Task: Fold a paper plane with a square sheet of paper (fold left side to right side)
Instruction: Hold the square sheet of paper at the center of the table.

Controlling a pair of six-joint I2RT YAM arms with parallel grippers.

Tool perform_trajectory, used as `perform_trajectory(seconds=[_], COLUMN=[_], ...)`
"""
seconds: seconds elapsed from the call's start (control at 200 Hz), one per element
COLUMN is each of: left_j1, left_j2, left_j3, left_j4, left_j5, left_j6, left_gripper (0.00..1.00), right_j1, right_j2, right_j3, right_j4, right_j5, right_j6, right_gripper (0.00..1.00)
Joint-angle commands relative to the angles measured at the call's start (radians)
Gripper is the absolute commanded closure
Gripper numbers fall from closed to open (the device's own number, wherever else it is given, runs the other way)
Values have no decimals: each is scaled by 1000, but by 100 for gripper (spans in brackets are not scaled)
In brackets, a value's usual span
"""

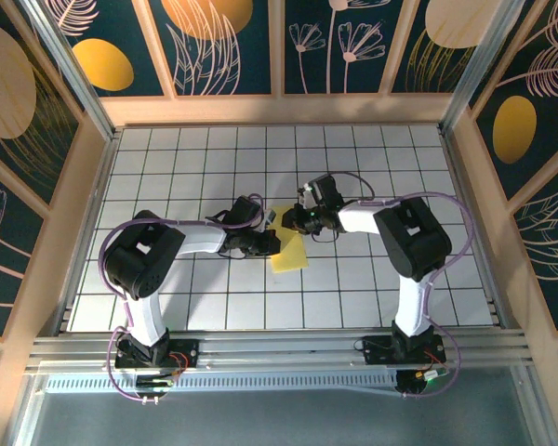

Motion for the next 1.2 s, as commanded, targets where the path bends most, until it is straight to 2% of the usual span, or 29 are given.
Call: perform_trajectory(seconds=[0.0, 0.16, 0.305, 0.425, 0.956, 1.116, 1.196], left_j1=[-2, -1, -1, -2, 1, 21, 23], left_j2=[9, 7, 1, -1, -39, -23, -8], left_j3=[1, 11, 14, 13, 60, 70, 71], left_j4=[-58, -70, -75, -77, -58, 14, 40], left_j5=[-46, -55, -58, -59, -40, -6, -24], left_j6=[18, 28, 30, 29, -8, -38, -34], left_gripper=[100, 100, 100, 100, 100, 100, 100], right_j1=[-27, -16, 29, 85, 118, 119, 119], right_j2=[-125, -245, -294, -271, -168, -162, -156], right_j3=[-34, -124, -220, -248, -252, -261, -261], right_j4=[-85, -165, -165, -126, -202, -218, -217], right_j5=[49, 57, 54, 45, 124, 156, 174], right_j6=[-47, -62, -8, 39, 4, -8, -16], right_gripper=[79, 80, 89, 98, 100, 100, 100])
